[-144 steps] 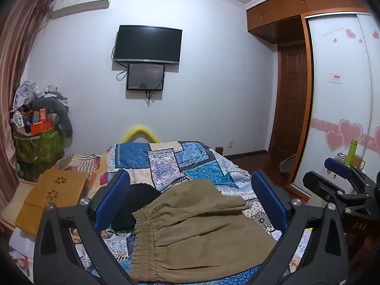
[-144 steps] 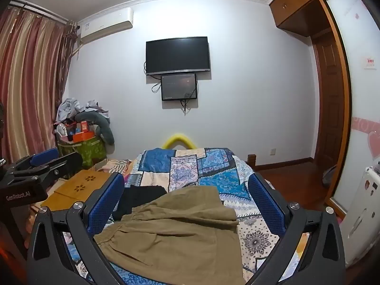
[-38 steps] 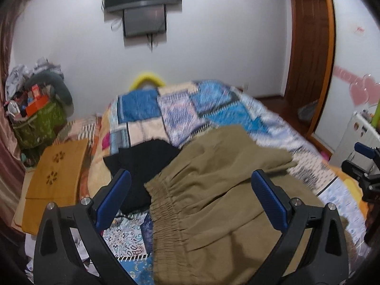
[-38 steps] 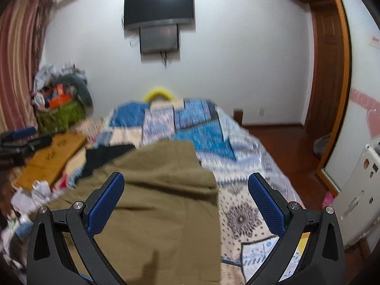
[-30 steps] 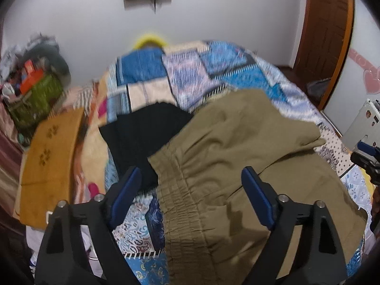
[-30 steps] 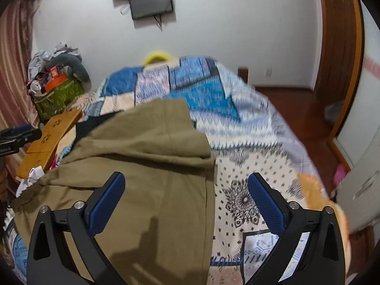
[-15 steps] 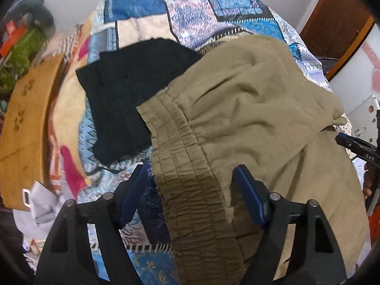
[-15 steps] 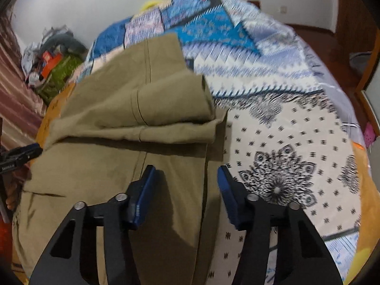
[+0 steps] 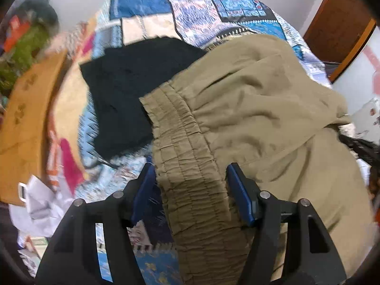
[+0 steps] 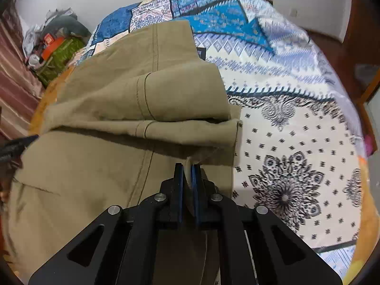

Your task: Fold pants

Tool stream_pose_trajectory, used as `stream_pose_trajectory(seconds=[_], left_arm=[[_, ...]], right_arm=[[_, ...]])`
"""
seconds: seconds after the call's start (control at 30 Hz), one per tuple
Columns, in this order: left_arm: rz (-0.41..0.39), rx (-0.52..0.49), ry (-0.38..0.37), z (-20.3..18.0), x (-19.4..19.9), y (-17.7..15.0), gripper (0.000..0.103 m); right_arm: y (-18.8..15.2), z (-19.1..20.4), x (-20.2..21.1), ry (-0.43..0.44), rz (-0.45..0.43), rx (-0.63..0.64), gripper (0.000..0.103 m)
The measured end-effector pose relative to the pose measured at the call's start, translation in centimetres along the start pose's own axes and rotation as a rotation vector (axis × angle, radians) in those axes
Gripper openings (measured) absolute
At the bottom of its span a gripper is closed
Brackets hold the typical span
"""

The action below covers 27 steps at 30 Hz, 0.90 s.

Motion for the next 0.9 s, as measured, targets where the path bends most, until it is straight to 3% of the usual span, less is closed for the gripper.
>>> stream_pose_trajectory(seconds=[0.27,0.47,0.6,0.8,0.9], left_arm=[[-0.004,-0.028,0.052,0.3,-0.4,0.1,0.071],[0.003,-0.057,0.035,0.2,1.3,1.2,0.07],[-0.023,-0.027,0.008,0.6,2.4,2.6,0.071],[-0.008,0.038,0.009,1.3,1.3,5.0,0.072],[0.017,0.097,-0.002,1.8,0.1,5.4,0.074]], right_arm=[[-0.1,-1.2,0.1,-0.006,0.02,-0.054,0.005],[0.0,0.3,1.1,-0.008,0.011,0.007,0.01],[1.3,0.6,3.1,-0.009,-0.063,0.049,0.01],[4.8,-0.3,5.3,-0.011,-0.202,0.033,0.039],[6.0,-0.7,4.6,-0.019,-0.215,0.027,0.054]])
Point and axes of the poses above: each gripper's, at about its wrist camera, not at the fingertips, and x roughly against the way its jaws point, z to its left, y to its top, the point moved 5 cm from there along -x, roughly the way its jaws point, and after that the axes turned 12 degrees about -z, right-handed, at the moved point
